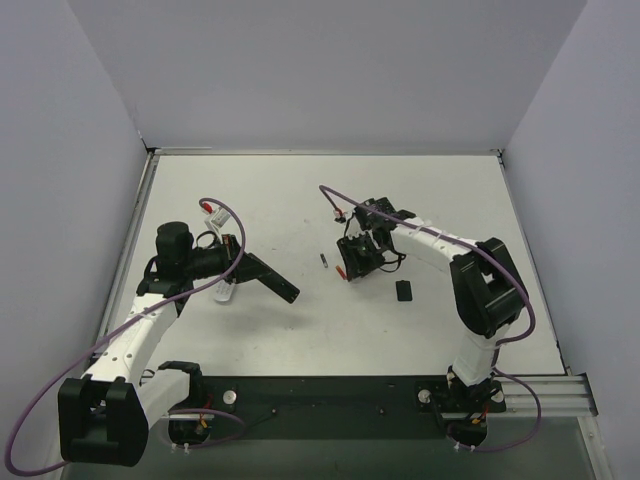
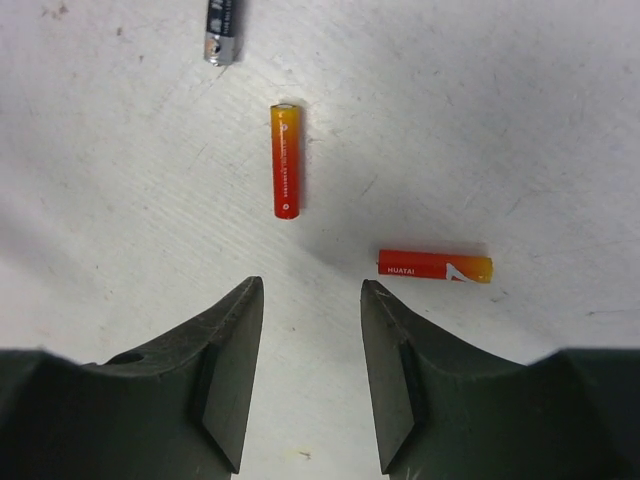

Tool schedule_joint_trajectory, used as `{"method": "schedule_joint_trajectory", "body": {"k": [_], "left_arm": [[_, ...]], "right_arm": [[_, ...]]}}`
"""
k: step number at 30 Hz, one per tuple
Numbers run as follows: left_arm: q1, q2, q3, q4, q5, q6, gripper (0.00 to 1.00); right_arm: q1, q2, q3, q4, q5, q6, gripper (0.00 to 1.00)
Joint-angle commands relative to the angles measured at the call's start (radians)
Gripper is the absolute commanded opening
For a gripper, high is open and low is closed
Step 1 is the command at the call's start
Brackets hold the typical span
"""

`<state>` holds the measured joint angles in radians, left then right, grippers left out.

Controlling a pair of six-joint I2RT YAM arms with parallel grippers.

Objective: Load the batteries into the remote control

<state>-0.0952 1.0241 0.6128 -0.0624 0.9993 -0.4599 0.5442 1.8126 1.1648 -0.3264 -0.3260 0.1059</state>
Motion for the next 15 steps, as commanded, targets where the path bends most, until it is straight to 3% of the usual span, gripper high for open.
{"method": "schedule_joint_trajectory", "body": {"k": [1, 5, 9, 15], "left_arm": [[0.006, -0.022, 0.004, 0.036, 0.021, 0.012, 0.00], [0.006, -0.027, 0.002, 0.036, 0.024, 0.012, 0.00], [0.005, -0.033, 0.001, 0.036, 0.024, 0.010, 0.00], [0.005, -0.039, -0.001, 0.035, 0.021, 0.012, 0.00]], "right_arm": [[0.003, -0.067, 0.093, -0.146, 0.025, -0.291, 0.40], [0.003, -0.041, 0.137, -0.213, 0.096, -0.577, 0.41], [-0.001, 0.005, 0.180, -0.286, 0.100, -0.757, 0.41], [0.003, 0.059, 0.223, -0.344, 0.079, -0.902, 0.43]]}}
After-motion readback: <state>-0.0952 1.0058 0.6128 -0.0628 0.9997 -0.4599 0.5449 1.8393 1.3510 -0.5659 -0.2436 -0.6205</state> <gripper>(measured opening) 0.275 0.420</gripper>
